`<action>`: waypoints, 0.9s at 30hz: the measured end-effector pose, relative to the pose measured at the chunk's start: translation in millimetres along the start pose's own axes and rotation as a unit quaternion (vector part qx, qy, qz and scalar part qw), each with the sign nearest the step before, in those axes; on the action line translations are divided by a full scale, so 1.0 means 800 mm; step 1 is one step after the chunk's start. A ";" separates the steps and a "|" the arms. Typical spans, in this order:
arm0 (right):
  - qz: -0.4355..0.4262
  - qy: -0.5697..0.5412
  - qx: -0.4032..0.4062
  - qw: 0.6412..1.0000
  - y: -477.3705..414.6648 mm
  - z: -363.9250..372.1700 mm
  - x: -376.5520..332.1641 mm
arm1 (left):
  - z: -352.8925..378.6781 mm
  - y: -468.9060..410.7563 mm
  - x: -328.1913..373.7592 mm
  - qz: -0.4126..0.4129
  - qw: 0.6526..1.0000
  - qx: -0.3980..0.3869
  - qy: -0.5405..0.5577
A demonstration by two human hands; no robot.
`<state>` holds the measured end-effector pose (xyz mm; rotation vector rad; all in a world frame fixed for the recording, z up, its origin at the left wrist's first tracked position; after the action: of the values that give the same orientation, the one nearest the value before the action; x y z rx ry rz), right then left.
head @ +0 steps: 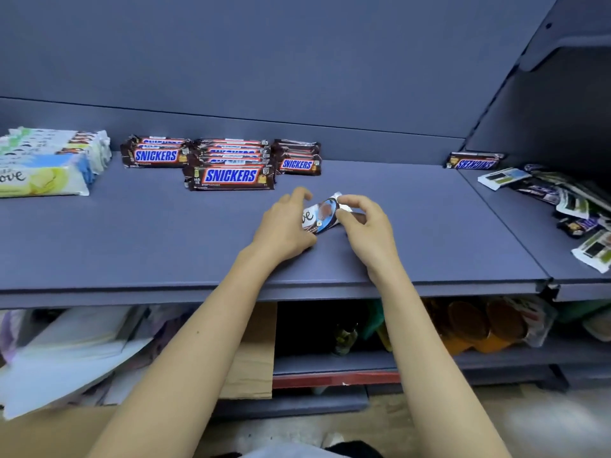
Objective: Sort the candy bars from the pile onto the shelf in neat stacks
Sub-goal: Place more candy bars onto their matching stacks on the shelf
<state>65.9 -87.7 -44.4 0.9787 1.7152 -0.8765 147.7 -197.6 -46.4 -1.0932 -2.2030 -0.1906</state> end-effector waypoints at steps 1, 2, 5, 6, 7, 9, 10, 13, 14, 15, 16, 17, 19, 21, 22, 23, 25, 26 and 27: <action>-0.008 -0.001 0.014 1.000 0.001 -0.002 0.001 | -0.003 0.004 0.004 0.020 1.000 -0.004 0.007; -0.014 0.000 0.025 1.000 0.003 -0.003 0.003 | -0.007 0.009 0.006 0.037 0.999 -0.008 0.014; -0.026 -0.001 0.056 0.998 0.005 -0.008 0.005 | -0.024 0.021 0.000 0.047 0.997 -0.001 0.057; -0.025 -0.005 0.060 0.998 0.006 -0.009 0.005 | -0.031 0.025 -0.007 0.038 0.997 0.007 0.072; -0.020 -0.012 0.055 0.998 0.006 -0.008 0.004 | -0.038 0.029 -0.015 0.026 0.996 0.018 0.083; 0.002 -0.045 0.016 0.999 0.009 0.004 0.004 | -0.055 0.038 -0.031 0.008 0.995 0.042 0.095; 0.015 -0.061 -0.011 0.998 0.011 0.013 0.004 | -0.064 0.042 -0.037 0.004 0.994 0.055 0.096; 0.005 -0.064 -0.075 0.995 0.021 0.044 -0.004 | -0.088 0.059 -0.055 -0.005 0.992 0.085 0.098; -0.007 -0.066 -0.088 0.994 0.024 0.055 -0.008 | -0.096 0.064 -0.060 -0.006 0.991 0.093 0.097; -0.016 -0.069 -0.101 0.992 0.027 0.067 -0.014 | -0.102 0.069 -0.065 -0.008 0.990 0.101 0.096; -0.025 -0.073 -0.115 0.990 0.031 0.077 -0.020 | -0.108 0.074 -0.069 -0.011 0.989 0.108 0.097; -0.034 -0.074 -0.131 0.988 0.037 0.089 -0.026 | -0.114 0.079 -0.076 -0.014 0.989 0.113 0.098; -0.060 -0.064 -0.165 0.982 0.049 0.112 -0.036 | -0.123 0.088 -0.090 -0.017 0.988 0.121 0.092; -0.085 -0.043 -0.191 0.977 0.060 0.132 -0.044 | -0.131 0.095 -0.101 -0.015 0.988 0.132 0.077; -0.096 -0.035 -0.200 0.974 0.065 0.142 -0.047 | -0.137 0.099 -0.106 -0.012 0.987 0.143 0.070; -0.106 -0.029 -0.205 0.973 0.069 0.151 -0.051 | -0.143 0.102 -0.110 -0.008 0.986 0.154 0.063; -0.124 -0.023 -0.212 0.969 0.076 0.170 -0.060 | -0.157 0.108 -0.119 -0.003 0.984 0.176 0.041; -0.132 -0.023 -0.214 0.967 0.079 0.177 -0.064 | -0.163 0.111 -0.123 -0.004 0.982 0.186 0.029; -0.138 -0.025 -0.216 0.966 0.081 0.187 -0.069 | -0.173 0.115 -0.129 -0.007 0.980 0.200 0.018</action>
<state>193.5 -203.7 -45.2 0.4305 1.9203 -0.6498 330.2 -262.0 -17.9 -0.8416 -2.0945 0.2191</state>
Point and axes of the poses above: each hand's wrist, its own y-axis away from the middle knuckle, its own z-axis out of the palm, x = y × z, the point moved 9 cm from there along -y, towards the middle knuckle, and after that the axes turned 9 degrees about x, right-handed, at the moved point
